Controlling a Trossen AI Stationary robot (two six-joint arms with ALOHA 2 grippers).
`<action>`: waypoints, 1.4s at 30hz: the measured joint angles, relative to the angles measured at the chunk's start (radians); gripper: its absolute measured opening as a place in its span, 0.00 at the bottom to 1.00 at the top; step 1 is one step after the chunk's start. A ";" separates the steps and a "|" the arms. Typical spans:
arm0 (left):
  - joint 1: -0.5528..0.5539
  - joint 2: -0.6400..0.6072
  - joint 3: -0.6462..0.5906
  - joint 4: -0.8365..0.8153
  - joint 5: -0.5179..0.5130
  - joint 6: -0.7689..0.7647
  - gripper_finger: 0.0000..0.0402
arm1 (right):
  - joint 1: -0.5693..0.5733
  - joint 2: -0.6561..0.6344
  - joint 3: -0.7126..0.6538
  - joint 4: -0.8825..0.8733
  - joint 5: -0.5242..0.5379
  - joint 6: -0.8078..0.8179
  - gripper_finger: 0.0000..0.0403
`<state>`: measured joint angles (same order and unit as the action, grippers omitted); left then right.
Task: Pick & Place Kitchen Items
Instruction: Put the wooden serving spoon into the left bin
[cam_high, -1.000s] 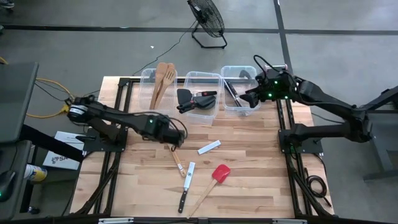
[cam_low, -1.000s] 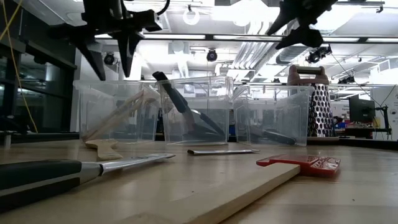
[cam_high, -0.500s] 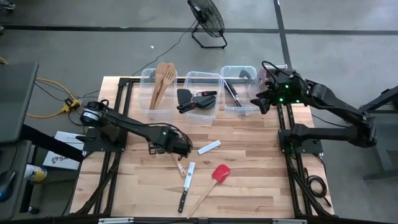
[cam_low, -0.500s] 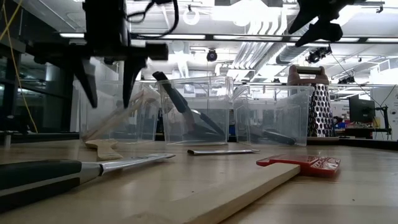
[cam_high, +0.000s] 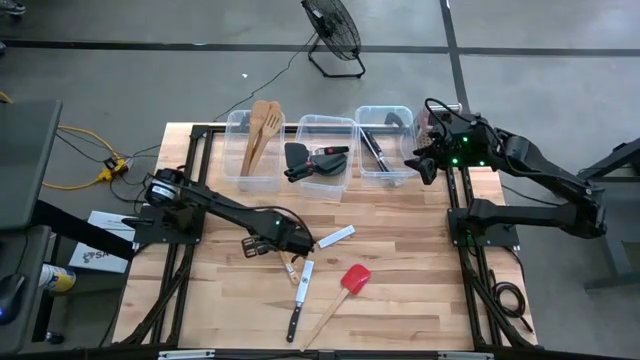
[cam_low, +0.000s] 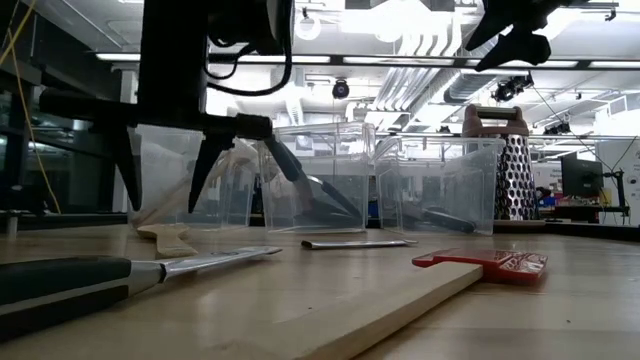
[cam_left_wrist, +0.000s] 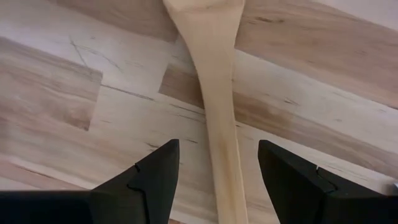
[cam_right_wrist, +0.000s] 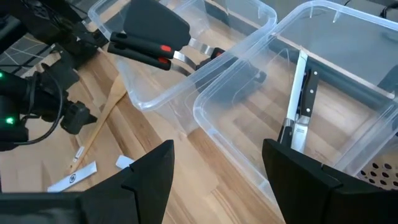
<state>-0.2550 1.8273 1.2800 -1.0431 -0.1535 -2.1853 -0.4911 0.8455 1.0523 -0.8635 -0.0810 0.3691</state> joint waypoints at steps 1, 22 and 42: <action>0.000 0.005 0.000 0.001 0.006 -0.006 0.53 | 0.000 0.000 0.000 0.000 -0.003 -0.001 0.58; 0.128 0.042 -0.060 0.083 0.138 0.101 0.53 | 0.000 0.000 0.000 -0.002 -0.003 -0.057 0.58; 0.109 0.035 -0.175 0.233 0.162 0.039 0.37 | 0.000 0.000 0.000 -0.002 -0.003 -0.087 0.58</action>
<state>-0.1455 1.8624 1.1051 -0.8098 0.0086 -2.1466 -0.4911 0.8459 1.0523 -0.8653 -0.0841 0.2822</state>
